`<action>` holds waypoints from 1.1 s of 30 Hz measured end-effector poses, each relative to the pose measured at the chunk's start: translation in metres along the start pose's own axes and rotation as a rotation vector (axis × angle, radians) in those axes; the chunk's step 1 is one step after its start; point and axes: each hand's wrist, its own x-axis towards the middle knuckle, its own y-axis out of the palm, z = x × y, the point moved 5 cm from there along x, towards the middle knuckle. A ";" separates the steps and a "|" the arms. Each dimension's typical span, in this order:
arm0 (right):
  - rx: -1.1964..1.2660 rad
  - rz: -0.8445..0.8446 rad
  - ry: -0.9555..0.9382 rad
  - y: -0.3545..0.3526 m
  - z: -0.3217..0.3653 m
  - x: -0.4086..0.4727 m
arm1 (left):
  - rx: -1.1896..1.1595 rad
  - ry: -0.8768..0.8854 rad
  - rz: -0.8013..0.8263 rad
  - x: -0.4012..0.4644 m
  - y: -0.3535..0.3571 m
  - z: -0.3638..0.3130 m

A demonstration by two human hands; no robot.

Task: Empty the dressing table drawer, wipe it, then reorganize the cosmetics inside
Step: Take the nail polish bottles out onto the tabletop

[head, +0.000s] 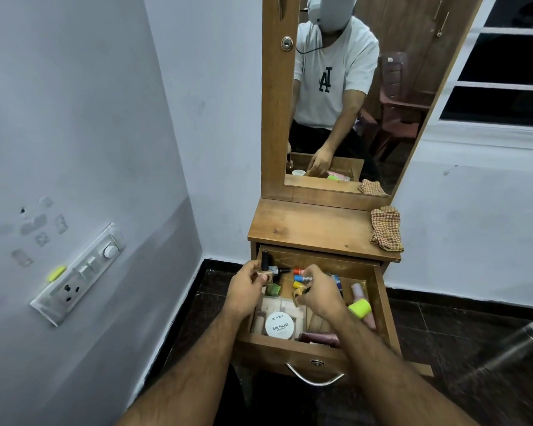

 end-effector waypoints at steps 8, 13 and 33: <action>-0.033 -0.202 -0.145 -0.079 0.057 0.047 | -0.008 0.108 -0.054 0.069 -0.018 -0.054; -0.034 -0.318 -0.151 -0.100 0.067 0.094 | 0.058 0.142 -0.070 0.118 -0.020 -0.083; -0.051 -0.332 -0.191 -0.057 0.095 0.200 | 0.243 0.134 -0.158 0.218 -0.011 -0.081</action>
